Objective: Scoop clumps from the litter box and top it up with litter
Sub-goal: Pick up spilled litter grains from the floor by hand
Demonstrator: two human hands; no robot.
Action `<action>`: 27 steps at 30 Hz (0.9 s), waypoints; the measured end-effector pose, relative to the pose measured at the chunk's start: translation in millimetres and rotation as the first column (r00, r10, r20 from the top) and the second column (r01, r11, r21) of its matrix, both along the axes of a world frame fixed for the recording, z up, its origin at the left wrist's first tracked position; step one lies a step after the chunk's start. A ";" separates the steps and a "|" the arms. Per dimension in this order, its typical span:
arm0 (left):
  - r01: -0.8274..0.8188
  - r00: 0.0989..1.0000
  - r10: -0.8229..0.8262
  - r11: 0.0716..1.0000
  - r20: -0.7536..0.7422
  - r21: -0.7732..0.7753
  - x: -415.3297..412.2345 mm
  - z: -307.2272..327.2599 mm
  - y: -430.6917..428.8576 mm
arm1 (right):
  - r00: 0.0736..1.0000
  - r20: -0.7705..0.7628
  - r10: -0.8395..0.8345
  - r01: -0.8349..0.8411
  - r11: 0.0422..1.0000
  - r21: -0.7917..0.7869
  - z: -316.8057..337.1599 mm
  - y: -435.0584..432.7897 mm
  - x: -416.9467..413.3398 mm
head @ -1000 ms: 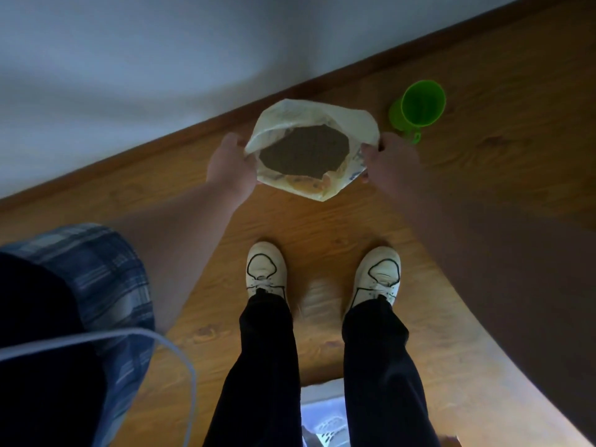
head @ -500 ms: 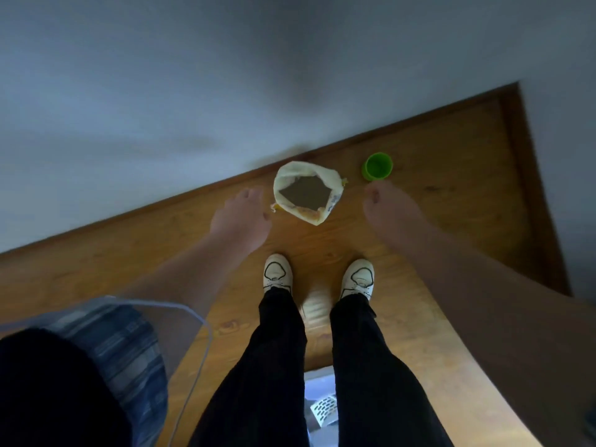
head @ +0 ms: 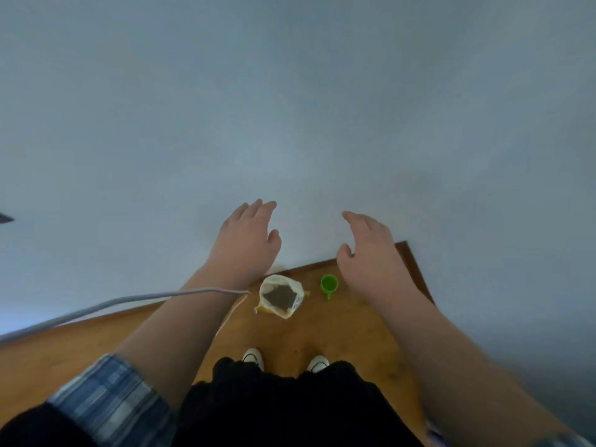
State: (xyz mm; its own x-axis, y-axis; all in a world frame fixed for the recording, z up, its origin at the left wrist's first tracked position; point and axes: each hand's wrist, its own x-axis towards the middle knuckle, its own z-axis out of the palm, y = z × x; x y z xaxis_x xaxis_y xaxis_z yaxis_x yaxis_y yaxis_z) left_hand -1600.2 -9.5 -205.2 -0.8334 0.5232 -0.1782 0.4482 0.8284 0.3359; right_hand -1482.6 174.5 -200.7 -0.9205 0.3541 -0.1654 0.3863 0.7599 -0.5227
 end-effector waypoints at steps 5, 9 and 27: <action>0.028 0.994 -0.024 0.999 -0.110 0.039 -7.4 77.4 29.2 | 0.993 -0.120 -0.018 0.034 0.990 0.136 76.9 31.6 3.0; 0.082 0.974 -0.067 0.995 -0.218 0.061 -15.2 123.0 46.8 | 0.968 -0.234 -0.094 0.133 0.978 0.158 117.8 57.8 -2.1; 0.773 0.629 -0.755 0.633 -0.185 0.046 -56.1 144.6 134.3 | 0.629 -0.187 -0.755 0.777 0.598 0.198 139.2 -5.2 48.3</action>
State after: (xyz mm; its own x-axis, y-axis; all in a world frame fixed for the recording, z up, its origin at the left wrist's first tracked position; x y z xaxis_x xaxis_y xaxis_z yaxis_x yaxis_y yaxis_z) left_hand -1656.3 124.8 -60.6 -0.1349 0.9909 0.0032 0.9499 0.1284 0.2851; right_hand -1434.3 169.3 -61.6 -0.2977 0.9510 0.0833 0.8525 0.3041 -0.4252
